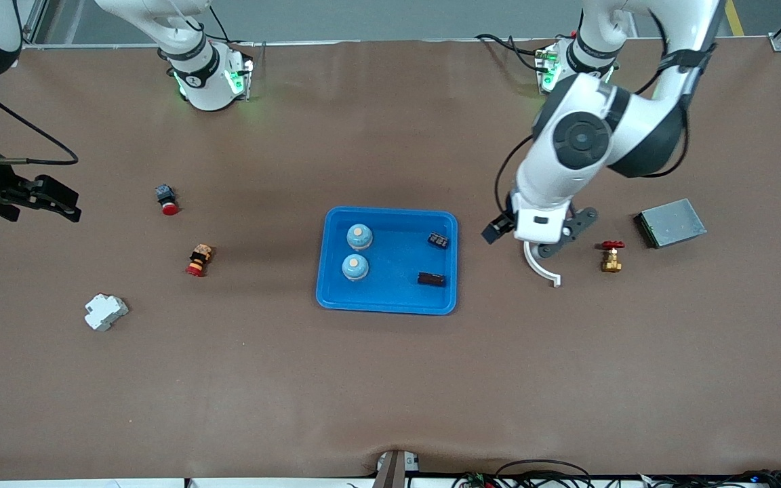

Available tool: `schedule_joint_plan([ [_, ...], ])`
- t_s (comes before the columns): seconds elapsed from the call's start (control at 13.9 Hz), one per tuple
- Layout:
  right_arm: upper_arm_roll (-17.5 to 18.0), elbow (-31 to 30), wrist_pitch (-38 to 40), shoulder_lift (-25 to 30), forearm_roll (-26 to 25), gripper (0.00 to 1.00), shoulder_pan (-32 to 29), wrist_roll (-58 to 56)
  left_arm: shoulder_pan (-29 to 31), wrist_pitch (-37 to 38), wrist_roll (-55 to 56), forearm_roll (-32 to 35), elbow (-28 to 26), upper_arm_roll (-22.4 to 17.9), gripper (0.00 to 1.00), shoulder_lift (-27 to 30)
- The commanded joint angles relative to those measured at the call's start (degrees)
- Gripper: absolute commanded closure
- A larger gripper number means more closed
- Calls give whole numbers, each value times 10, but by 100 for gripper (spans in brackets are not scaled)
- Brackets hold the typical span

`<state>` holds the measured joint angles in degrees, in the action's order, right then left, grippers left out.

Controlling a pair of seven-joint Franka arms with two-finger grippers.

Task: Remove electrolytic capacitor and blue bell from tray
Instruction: 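Reach the left gripper to a capacitor while the right gripper reaches the tray, then grasp the brown capacitor with the left gripper and lift it from the tray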

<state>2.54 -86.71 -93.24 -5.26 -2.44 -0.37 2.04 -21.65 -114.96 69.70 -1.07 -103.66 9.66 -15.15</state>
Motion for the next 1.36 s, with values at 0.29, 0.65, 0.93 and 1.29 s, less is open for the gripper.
schedule_joint_plan([
  [0.29, -1, -5, 8, -19, -2, 0, 129, 198, -75, -111, 153, -9, -6, -5, 0, -82],
  [0.65, -1, -5, -1, -48, 33, 0, 210, 234, -111, -169, 233, -8, -8, -6, 16, -144],
  [0.93, -1, -5, -32, -88, 99, 0, 217, 279, -111, -206, 266, -8, -7, -7, 31, -176],
  [1.29, -1, -35, -112, -122, 101, 0, 267, 355, -115, -230, 296, -7, -5, -10, 37, -208],
])
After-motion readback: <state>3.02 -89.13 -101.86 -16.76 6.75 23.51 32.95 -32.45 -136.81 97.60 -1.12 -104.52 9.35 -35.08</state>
